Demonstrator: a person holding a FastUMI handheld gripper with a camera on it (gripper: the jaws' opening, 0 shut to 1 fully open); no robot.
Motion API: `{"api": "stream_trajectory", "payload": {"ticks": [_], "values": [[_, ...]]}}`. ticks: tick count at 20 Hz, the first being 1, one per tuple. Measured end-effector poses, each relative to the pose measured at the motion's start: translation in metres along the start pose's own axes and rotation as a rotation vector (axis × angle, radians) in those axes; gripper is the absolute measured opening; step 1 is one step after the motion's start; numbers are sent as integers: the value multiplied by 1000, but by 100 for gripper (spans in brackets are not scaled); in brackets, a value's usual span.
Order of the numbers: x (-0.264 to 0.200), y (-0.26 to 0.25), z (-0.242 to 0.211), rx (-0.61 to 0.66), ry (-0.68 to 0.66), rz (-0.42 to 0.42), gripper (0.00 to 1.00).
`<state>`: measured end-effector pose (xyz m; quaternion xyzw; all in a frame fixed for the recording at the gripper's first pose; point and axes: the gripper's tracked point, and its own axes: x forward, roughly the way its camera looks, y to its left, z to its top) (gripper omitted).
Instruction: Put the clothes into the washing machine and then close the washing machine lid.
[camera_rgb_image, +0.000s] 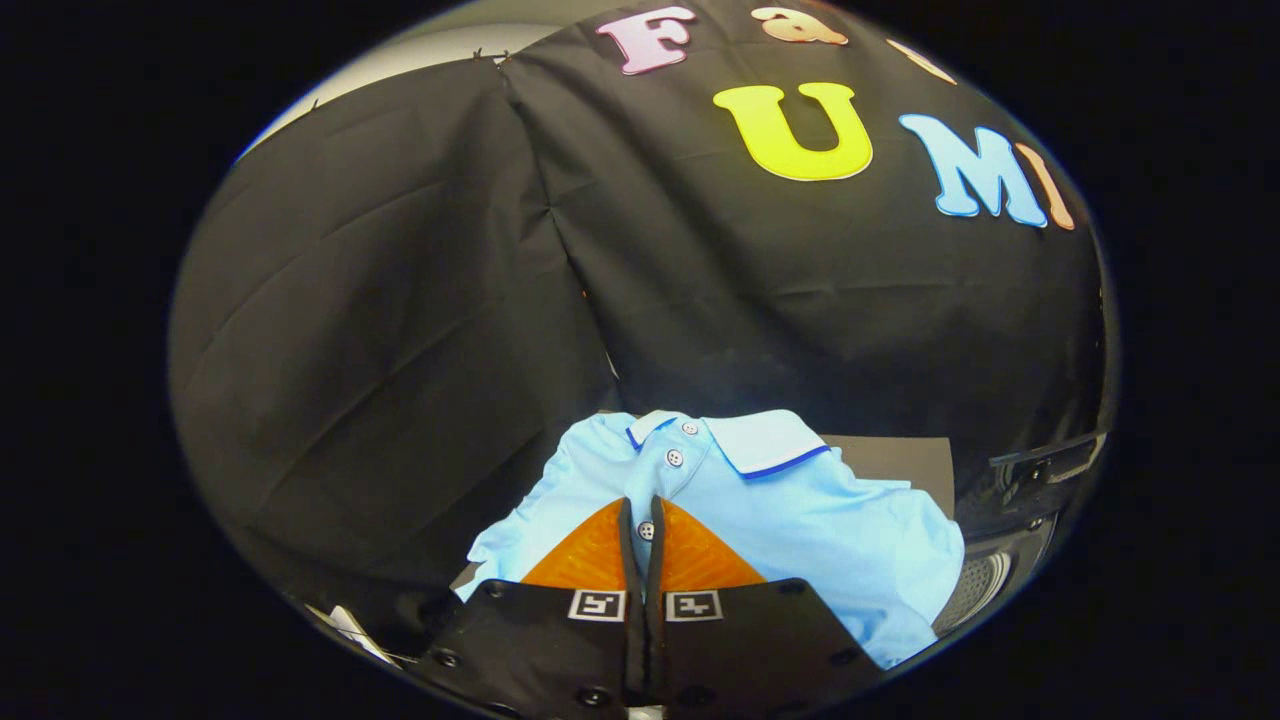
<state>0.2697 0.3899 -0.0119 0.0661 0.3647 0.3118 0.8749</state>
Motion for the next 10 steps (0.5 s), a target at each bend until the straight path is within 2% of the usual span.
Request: {"api": "stream_trajectory", "payload": {"ticks": [3,10], "values": [[-1,1,0,13,-13,2,1],[-39,7,46,-3,-142,28,1]]}}
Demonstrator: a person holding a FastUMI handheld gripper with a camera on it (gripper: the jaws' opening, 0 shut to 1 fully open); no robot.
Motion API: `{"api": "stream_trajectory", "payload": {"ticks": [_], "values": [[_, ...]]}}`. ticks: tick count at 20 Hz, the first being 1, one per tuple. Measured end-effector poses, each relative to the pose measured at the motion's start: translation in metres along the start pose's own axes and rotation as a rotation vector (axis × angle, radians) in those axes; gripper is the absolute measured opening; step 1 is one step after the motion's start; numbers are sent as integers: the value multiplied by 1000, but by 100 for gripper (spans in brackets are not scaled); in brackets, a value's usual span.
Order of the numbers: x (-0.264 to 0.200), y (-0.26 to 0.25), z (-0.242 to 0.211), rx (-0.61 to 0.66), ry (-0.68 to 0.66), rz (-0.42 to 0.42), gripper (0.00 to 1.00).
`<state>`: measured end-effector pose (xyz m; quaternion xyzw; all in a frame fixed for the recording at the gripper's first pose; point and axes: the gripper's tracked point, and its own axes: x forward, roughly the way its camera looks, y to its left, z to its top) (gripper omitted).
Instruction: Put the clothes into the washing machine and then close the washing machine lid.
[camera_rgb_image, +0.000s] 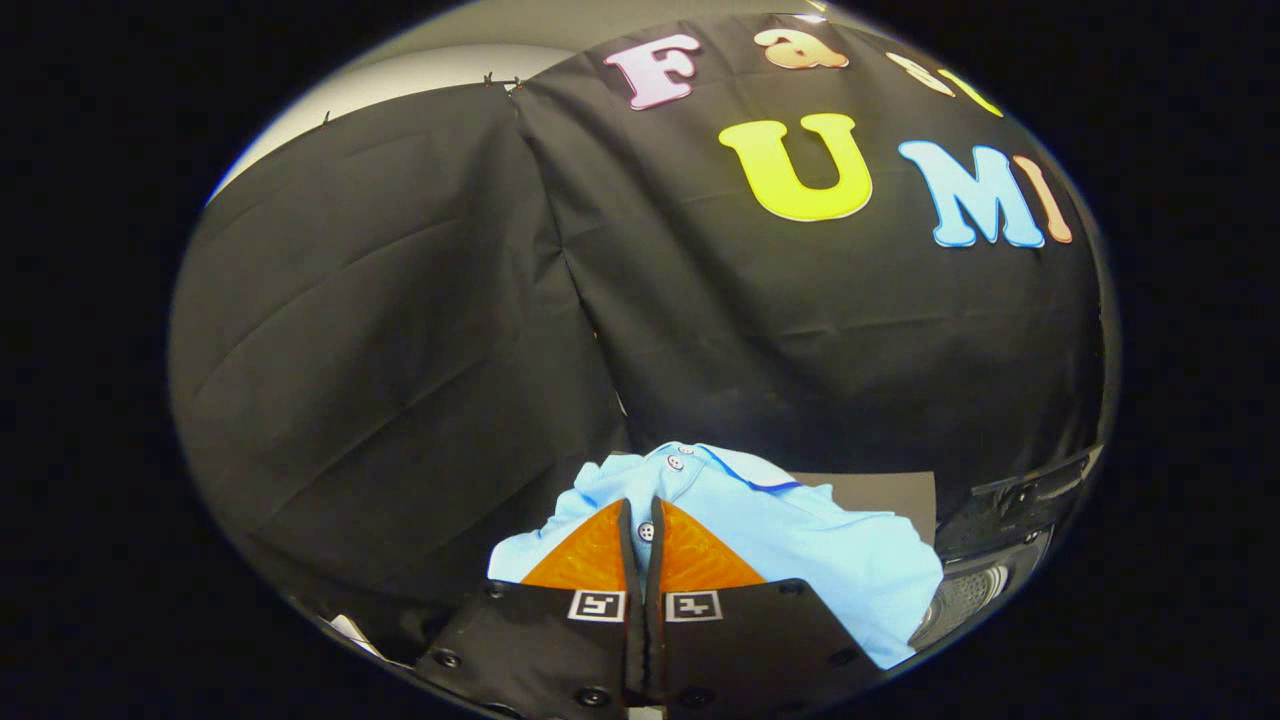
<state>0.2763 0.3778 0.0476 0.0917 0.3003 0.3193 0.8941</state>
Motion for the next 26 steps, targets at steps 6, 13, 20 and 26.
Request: {"api": "stream_trajectory", "payload": {"ticks": [6,13,20,26], "values": [[-32,-19,26,-13,-70,-16,1],[-44,-39,16,-18,-64,-40,1],[-72,-76,45,-2,-149,-111,1],[-105,-118,45,-1,-175,-185,1]]}}
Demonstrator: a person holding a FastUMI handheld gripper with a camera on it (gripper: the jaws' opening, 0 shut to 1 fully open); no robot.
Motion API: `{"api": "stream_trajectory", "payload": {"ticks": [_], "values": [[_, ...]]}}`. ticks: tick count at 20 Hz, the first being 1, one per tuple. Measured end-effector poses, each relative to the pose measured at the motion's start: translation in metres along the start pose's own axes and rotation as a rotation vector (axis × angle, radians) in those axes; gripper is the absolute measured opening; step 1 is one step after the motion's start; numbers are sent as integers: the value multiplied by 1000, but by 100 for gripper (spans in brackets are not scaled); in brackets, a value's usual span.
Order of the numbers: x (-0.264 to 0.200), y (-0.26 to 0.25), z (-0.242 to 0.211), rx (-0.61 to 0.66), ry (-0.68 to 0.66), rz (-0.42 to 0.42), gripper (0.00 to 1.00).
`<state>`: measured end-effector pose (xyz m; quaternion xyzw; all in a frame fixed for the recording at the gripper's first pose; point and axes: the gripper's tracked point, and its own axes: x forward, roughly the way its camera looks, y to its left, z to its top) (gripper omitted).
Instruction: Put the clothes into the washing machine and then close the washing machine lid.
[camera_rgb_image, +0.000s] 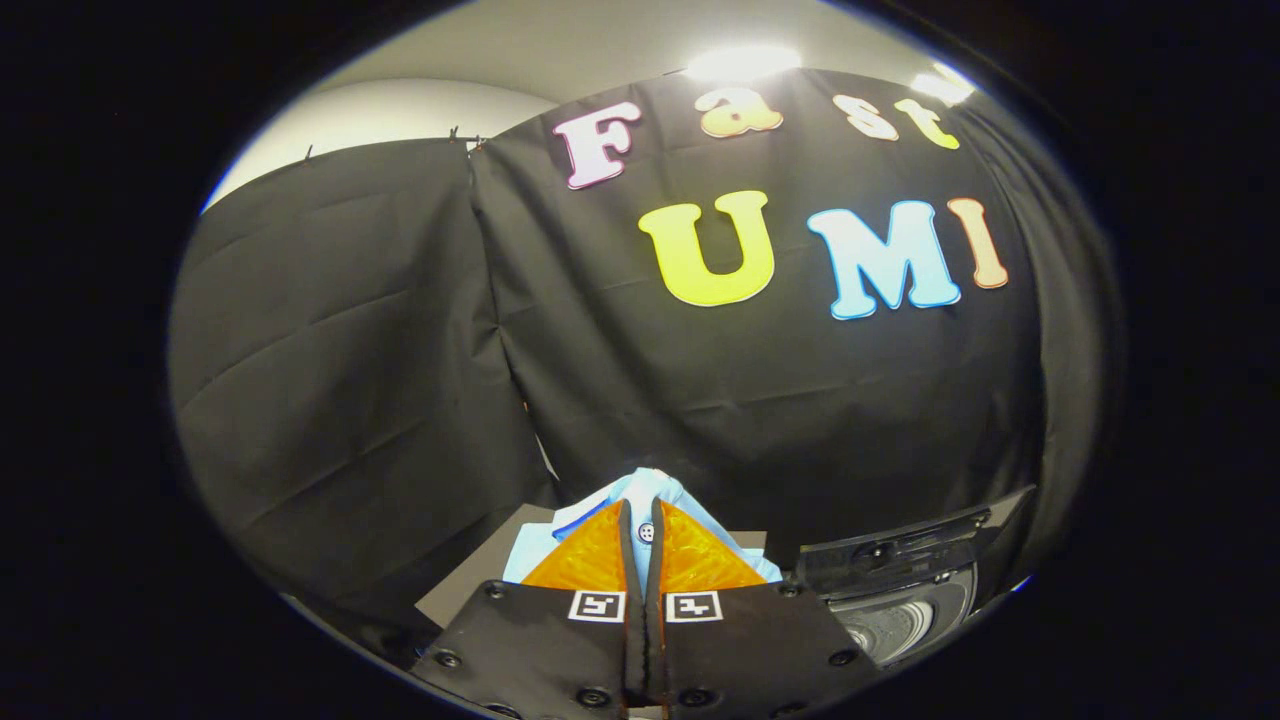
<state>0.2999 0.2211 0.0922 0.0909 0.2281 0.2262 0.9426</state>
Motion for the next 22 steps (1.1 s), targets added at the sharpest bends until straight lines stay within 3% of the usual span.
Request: {"api": "stream_trajectory", "payload": {"ticks": [22], "values": [[-71,-144,-13,44,-26,-256,1]]}}
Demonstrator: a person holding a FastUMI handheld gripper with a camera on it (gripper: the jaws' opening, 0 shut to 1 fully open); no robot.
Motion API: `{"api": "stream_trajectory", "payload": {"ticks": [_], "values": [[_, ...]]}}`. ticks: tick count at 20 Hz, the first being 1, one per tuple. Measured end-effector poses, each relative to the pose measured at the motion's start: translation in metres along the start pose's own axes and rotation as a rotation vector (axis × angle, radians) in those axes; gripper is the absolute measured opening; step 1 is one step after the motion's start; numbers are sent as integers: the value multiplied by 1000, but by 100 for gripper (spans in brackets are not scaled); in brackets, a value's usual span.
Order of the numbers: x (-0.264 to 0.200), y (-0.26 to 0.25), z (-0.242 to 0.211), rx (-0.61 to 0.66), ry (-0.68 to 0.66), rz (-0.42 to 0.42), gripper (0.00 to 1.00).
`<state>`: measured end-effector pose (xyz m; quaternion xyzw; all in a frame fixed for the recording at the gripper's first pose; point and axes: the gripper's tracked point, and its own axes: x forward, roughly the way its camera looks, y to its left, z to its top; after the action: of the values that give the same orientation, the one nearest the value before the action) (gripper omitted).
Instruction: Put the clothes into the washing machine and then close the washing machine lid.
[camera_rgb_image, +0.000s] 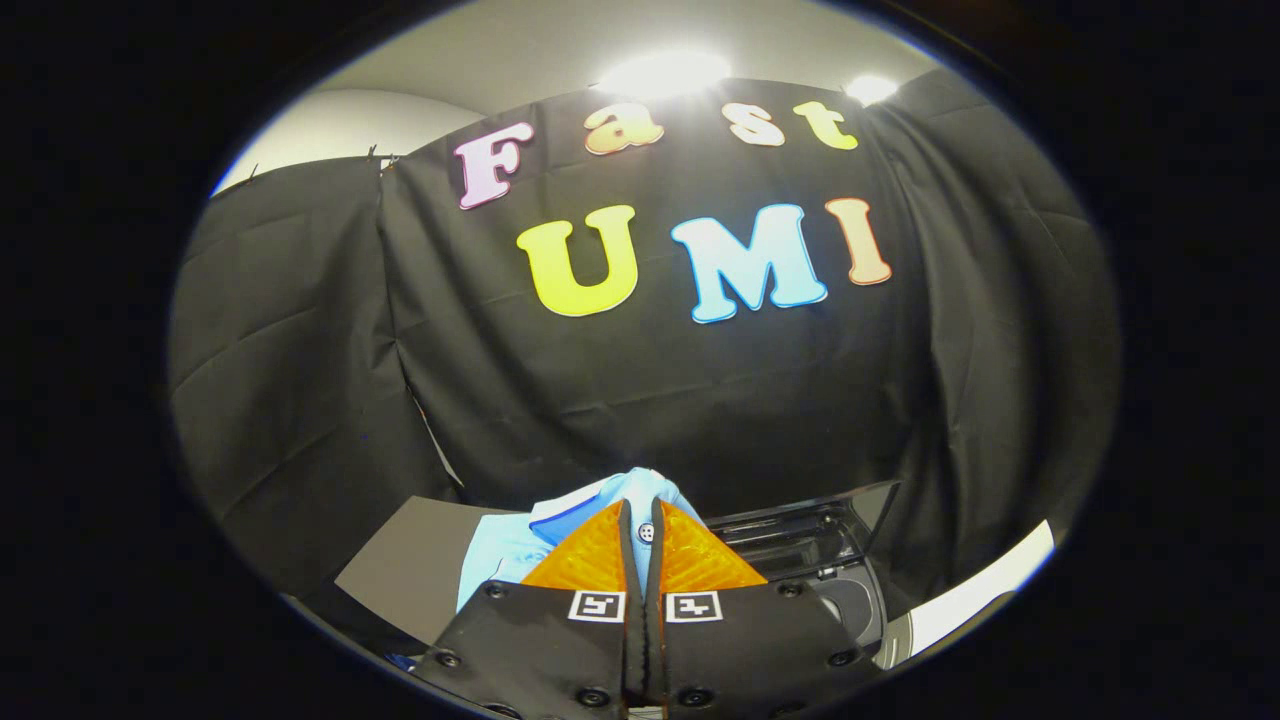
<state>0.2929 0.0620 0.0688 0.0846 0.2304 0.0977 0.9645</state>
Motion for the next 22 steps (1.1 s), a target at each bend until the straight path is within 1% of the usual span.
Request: {"api": "stream_trajectory", "payload": {"ticks": [7,12,19,22], "values": [[-9,-41,-23,-15,28,-89,1],[-4,-61,-48,-31,68,-142,1],[22,-72,-109,-55,157,-174,1],[33,-81,-139,-43,206,-192,1]]}}
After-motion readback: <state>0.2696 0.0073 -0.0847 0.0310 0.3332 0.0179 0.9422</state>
